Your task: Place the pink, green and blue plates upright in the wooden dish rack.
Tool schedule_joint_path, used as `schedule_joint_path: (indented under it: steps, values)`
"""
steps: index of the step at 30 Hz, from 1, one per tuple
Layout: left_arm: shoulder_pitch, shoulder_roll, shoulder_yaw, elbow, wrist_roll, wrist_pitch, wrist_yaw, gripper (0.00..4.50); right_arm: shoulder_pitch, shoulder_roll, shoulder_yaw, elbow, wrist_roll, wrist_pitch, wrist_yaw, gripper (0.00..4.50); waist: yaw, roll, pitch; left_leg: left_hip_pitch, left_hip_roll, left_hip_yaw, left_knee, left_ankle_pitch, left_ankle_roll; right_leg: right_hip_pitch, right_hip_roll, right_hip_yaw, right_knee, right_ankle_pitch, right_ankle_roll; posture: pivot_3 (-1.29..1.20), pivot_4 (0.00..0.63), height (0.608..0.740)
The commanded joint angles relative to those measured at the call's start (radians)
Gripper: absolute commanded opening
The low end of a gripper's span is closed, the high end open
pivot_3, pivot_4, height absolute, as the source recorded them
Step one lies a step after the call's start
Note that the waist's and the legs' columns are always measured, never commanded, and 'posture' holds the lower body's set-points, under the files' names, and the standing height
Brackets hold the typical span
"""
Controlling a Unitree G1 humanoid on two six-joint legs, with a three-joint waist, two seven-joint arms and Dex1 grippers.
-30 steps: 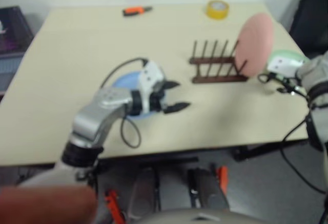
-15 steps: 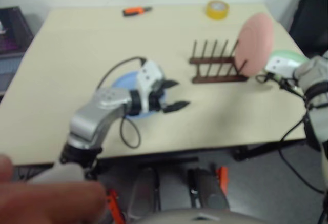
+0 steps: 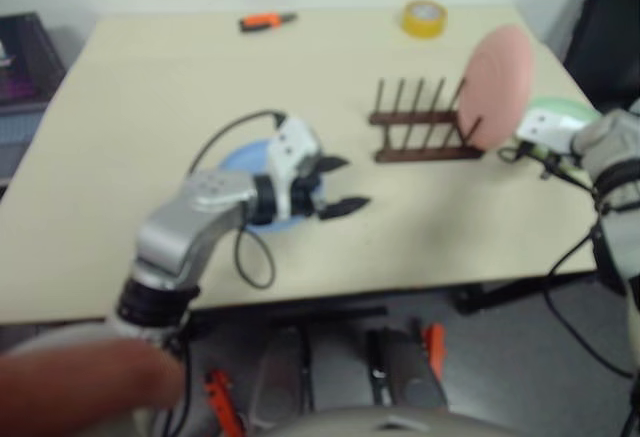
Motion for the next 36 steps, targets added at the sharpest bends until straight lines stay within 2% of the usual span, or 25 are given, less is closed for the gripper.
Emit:
schedule_joint_path:
  steps: [1,10,13,16,26,36]
  values:
    - [-0.017,-0.006,0.014,-0.014,-0.005,-0.017,0.002,4.00,-0.019,-0.007,0.010,-0.008,-0.018,0.009,-0.011,1.31,0.000,0.000,0.000,0.000,0.000,0.000,0.000,0.000,0.000,0.000,0.000,0.000,0.000,0.000,0.000,0.00,0.150,0.740]
    - [-0.021,-0.013,0.011,0.001,0.003,-0.027,-0.001,4.00,0.005,0.020,0.005,0.001,-0.013,0.046,-0.062,4.47,0.000,0.000,0.000,0.000,0.000,0.000,0.000,0.000,0.000,0.000,0.000,0.000,0.000,0.000,0.000,0.00,0.150,0.740]
    - [-0.014,-0.013,0.013,-0.008,0.001,-0.023,0.003,4.00,0.007,0.025,0.004,0.002,-0.011,0.047,-0.053,4.47,0.000,0.000,0.000,0.000,0.000,0.000,0.000,0.000,0.000,0.000,0.000,0.000,0.000,0.000,0.000,0.00,0.150,0.740]
    - [-0.010,-0.012,0.016,-0.014,-0.001,-0.019,0.007,4.00,0.005,0.028,-0.005,0.000,-0.002,0.046,-0.053,3.77,0.000,0.000,0.000,0.000,0.000,0.000,0.000,0.000,0.000,0.000,0.000,0.000,0.000,0.000,0.000,0.00,0.150,0.740]
    - [-0.010,-0.015,0.016,-0.018,-0.001,-0.017,0.017,4.00,0.015,0.037,0.011,0.002,-0.013,0.061,-0.081,0.07,0.000,0.000,0.000,0.000,0.000,0.000,0.000,0.000,0.000,0.000,0.000,0.000,0.000,0.000,0.000,0.00,0.150,0.740]
    - [-0.003,-0.005,0.018,-0.023,-0.006,-0.017,0.019,4.00,0.022,0.030,0.026,0.002,-0.031,0.040,-0.086,0.03,0.000,0.000,0.000,0.000,0.000,0.000,0.000,0.000,0.000,0.000,0.000,0.000,0.000,0.000,0.000,0.00,0.150,0.740]
